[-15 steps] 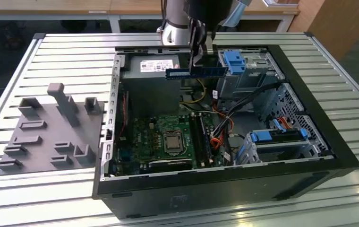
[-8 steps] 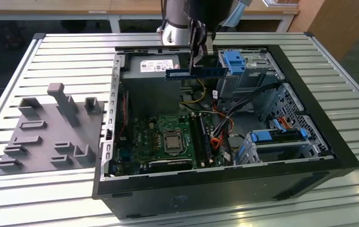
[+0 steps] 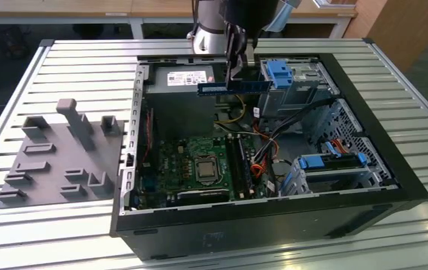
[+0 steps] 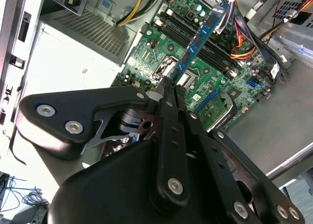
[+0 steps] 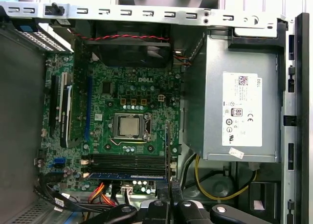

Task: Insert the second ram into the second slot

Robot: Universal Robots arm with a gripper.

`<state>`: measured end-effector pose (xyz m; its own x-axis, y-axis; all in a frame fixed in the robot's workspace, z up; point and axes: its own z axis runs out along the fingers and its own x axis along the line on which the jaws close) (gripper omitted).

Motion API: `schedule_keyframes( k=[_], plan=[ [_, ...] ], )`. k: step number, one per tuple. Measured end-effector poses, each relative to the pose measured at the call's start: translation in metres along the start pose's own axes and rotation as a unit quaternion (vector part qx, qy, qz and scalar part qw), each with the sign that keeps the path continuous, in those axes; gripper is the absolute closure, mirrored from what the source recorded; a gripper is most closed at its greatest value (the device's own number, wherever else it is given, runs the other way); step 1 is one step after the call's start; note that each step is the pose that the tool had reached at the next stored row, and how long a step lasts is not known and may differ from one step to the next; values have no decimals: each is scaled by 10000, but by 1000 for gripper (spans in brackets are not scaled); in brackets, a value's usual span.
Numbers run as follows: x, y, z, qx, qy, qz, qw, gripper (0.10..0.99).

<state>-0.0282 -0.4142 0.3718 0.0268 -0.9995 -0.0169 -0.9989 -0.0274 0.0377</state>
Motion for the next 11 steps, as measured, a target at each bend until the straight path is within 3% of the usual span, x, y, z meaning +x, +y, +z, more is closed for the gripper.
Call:
schedule_keyframes(
  k=[11],
  plan=[
    [22,1,-1,0,0,0,10000,953]
  ],
)
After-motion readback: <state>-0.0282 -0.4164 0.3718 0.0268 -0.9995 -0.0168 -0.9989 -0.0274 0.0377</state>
